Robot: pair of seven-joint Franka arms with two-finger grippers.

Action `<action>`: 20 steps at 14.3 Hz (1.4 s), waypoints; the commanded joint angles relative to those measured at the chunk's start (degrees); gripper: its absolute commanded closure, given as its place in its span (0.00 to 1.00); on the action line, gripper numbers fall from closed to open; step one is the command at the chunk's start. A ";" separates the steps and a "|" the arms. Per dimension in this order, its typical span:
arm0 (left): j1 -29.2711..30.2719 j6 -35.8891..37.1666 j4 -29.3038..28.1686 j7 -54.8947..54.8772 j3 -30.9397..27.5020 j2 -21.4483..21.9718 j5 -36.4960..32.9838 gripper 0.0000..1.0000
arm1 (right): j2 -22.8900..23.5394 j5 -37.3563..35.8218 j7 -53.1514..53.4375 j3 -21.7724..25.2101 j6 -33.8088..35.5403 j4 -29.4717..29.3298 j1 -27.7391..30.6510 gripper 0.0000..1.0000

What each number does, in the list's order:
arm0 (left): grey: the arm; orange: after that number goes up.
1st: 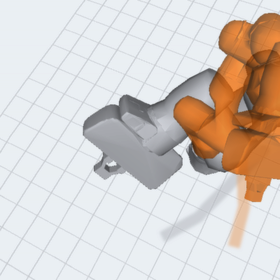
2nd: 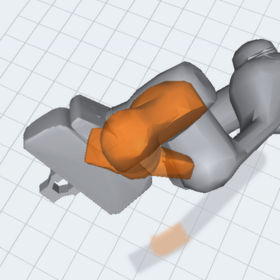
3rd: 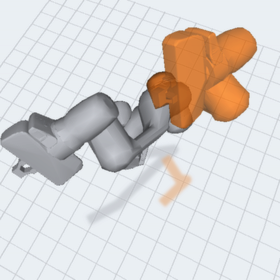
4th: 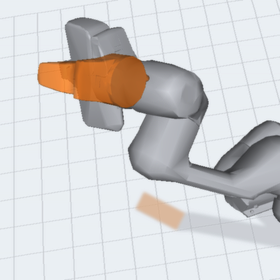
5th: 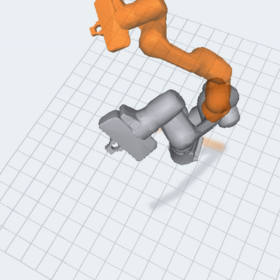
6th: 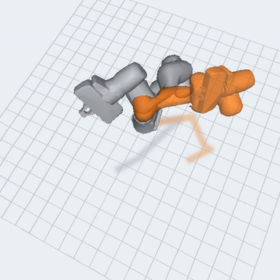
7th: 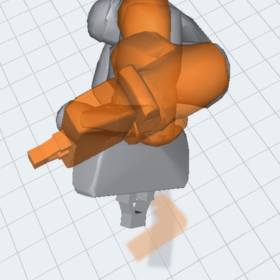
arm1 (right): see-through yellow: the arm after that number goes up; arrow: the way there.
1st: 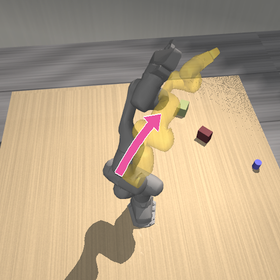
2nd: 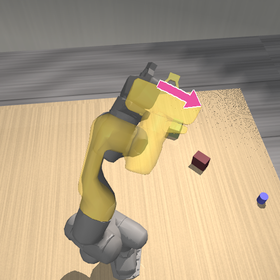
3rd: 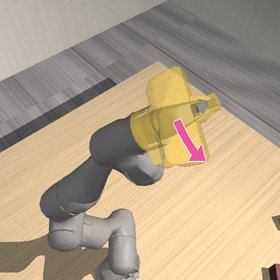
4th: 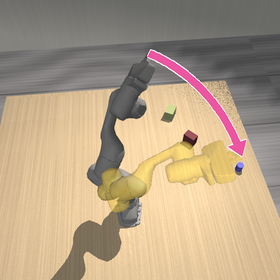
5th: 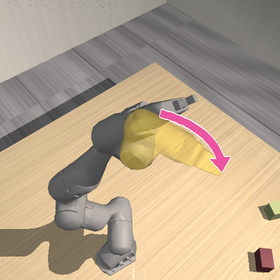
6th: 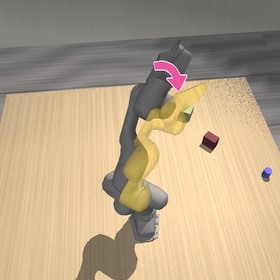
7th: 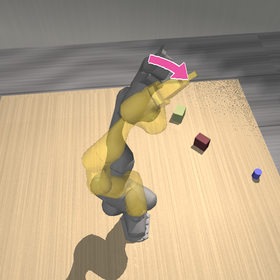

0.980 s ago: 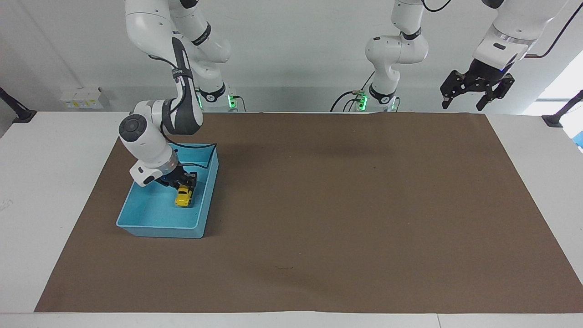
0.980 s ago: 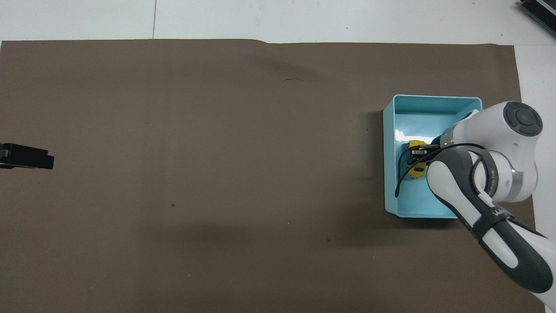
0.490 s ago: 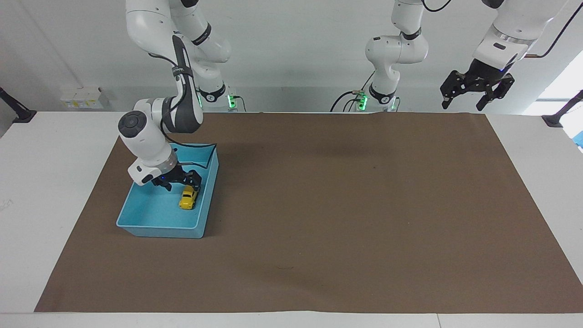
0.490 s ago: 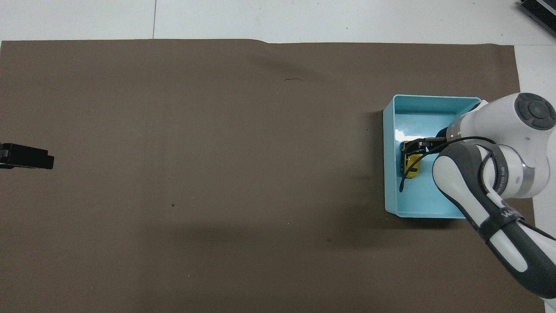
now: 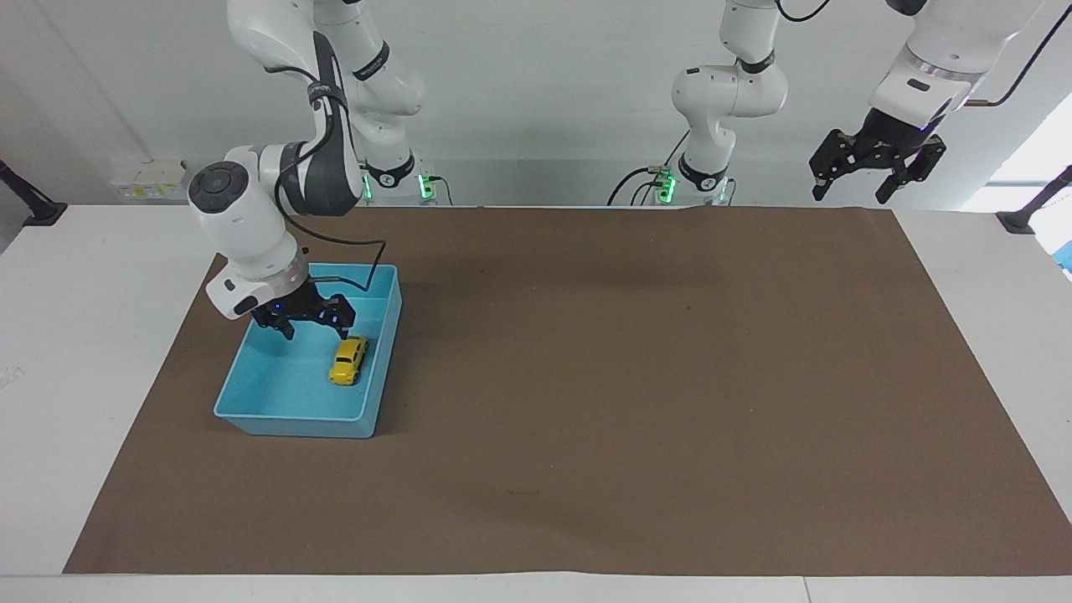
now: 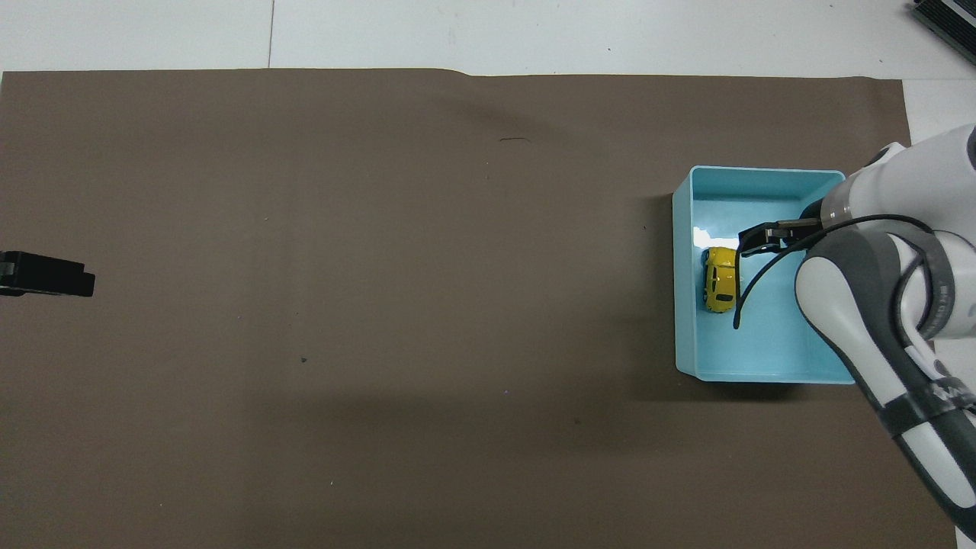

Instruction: Wind up and store yellow beetle car

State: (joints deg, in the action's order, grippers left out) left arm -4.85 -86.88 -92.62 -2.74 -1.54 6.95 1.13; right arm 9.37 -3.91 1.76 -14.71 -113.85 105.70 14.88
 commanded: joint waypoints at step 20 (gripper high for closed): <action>0.46 0.74 -0.28 0.36 0.22 0.61 -0.34 0.00 | -7.18 1.98 8.26 -0.32 25.86 -16.23 -5.31 0.00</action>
State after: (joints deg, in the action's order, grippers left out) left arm -4.85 -86.88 -92.62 -2.73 -1.54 6.95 1.13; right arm 2.03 -3.24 9.97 -15.09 -90.16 91.18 8.56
